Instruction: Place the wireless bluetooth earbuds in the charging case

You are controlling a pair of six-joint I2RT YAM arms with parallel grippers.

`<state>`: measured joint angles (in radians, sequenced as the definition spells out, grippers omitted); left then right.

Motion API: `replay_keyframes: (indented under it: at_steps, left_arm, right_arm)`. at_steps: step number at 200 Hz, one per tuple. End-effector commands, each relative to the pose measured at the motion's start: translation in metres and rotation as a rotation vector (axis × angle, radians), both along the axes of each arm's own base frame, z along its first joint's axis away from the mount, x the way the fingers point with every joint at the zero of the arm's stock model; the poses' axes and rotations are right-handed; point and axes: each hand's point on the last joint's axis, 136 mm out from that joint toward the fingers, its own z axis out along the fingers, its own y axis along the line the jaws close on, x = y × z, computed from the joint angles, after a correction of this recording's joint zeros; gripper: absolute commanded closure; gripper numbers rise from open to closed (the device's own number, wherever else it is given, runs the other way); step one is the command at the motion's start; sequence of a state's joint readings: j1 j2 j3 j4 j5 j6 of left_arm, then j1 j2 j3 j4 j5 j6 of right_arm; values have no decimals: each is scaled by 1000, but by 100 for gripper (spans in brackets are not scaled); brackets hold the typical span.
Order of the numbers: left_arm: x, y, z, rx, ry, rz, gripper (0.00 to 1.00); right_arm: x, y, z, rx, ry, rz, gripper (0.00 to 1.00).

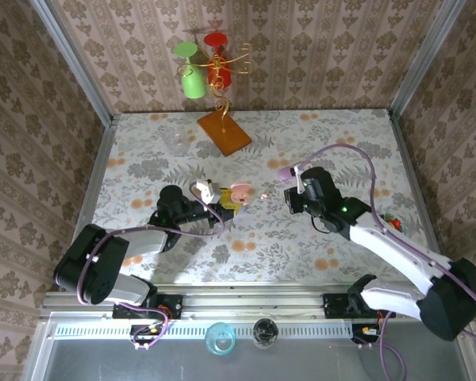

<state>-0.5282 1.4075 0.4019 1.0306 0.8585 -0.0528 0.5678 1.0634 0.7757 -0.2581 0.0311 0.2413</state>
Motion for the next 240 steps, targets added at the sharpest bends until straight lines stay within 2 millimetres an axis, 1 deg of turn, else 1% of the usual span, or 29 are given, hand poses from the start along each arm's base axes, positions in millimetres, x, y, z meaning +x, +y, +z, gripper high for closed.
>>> replay_keyframes:
  at_steps: [1, 27, 43, 61, 73, 93, 118, 139, 167, 209, 240]
  left_arm:
    - [-9, -3, 19, -43, -39, -78, 69]
    - [-24, -6, 25, -59, -44, -159, 69]
    - [-31, -8, 30, -70, -42, -200, 69]
    - [-38, -11, 34, -78, -30, -241, 69]
    - [-43, -13, 37, -81, -22, -271, 69]
    - [-46, -17, 39, -83, 16, -297, 69]
    - [-53, -20, 40, -94, 14, -320, 69]
    - [-55, -19, 42, -106, 11, -326, 70]
    - [-54, -19, 43, -112, 6, -320, 70]
    - [-49, -13, 47, -127, -18, -277, 70]
    - [-49, -11, 53, -137, -30, -277, 70]
  right_arm:
    - [-27, 33, 29, 113, -98, 262, 85]
    - [-53, 53, 59, 245, -171, 432, 85]
    - [-68, 66, 74, 303, -189, 548, 85]
    - [-76, 76, 84, 329, -206, 615, 85]
    - [-77, 81, 89, 321, -215, 644, 85]
    - [-75, 90, 89, 303, -218, 670, 84]
    - [-69, 103, 86, 295, -208, 692, 84]
    - [-62, 106, 82, 277, -205, 682, 84]
    - [-57, 106, 73, 243, -195, 670, 84]
    - [-58, 100, 68, 216, -191, 653, 84]
    - [-56, 97, 61, 190, -184, 633, 84]
